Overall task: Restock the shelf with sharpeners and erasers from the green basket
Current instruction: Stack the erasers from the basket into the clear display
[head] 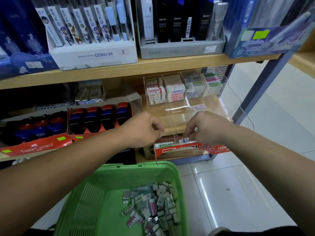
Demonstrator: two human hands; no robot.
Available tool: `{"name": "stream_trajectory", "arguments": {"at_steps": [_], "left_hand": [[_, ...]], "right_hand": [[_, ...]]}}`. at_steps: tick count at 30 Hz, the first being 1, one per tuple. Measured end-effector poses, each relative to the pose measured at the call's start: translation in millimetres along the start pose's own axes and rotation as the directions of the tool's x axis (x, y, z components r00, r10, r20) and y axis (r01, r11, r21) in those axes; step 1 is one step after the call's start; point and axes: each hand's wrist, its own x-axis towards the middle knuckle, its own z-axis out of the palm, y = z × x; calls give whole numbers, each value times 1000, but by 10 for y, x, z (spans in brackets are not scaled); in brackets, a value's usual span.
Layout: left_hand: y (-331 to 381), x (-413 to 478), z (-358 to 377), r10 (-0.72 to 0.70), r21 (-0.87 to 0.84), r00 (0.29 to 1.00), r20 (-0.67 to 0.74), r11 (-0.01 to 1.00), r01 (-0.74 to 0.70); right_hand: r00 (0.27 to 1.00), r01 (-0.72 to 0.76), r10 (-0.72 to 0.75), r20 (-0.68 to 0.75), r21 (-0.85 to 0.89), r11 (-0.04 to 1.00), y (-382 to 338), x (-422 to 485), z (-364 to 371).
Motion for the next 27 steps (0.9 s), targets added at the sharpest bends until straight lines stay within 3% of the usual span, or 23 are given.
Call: {"name": "stream_trajectory", "arguments": {"at_steps": [2,4,7,9,11,15,21,25,27], "left_hand": [[-5,-25,-8,15,-25,999,-30,1000,-16],[17,-51,-39,37,-75,997,-69,996,-42],[127,-99,-63,87,-199,991,-100,974,-105],[253,-140,-33,78,-352,994,-81,930,-101],[377,-172,-4,44,-493,998,-40,868,-58],[532,-167,10,34,-622,998,53,783,7],[530,-149,11,-16,-595,988,152,797,105],[412,-153,-121,-27,-751,990,135,649,120],[320,-165,-194,-25,-761,991,133,639,118]], "right_hand": [[999,15,-10,-48,101,995,-15,-24,-19],[989,29,34,-146,413,910,-51,-94,-63],[976,-23,198,-94,855,517,-154,-186,-131],[975,-106,217,48,958,266,-243,-228,-175],[979,-140,171,113,978,154,-302,-242,-190],[988,-110,136,72,948,297,-382,-249,-153],[989,-134,120,87,876,463,-434,-251,-44],[960,-206,260,107,897,391,-355,-239,-102],[938,-249,311,152,921,300,-295,-234,-156]]}}
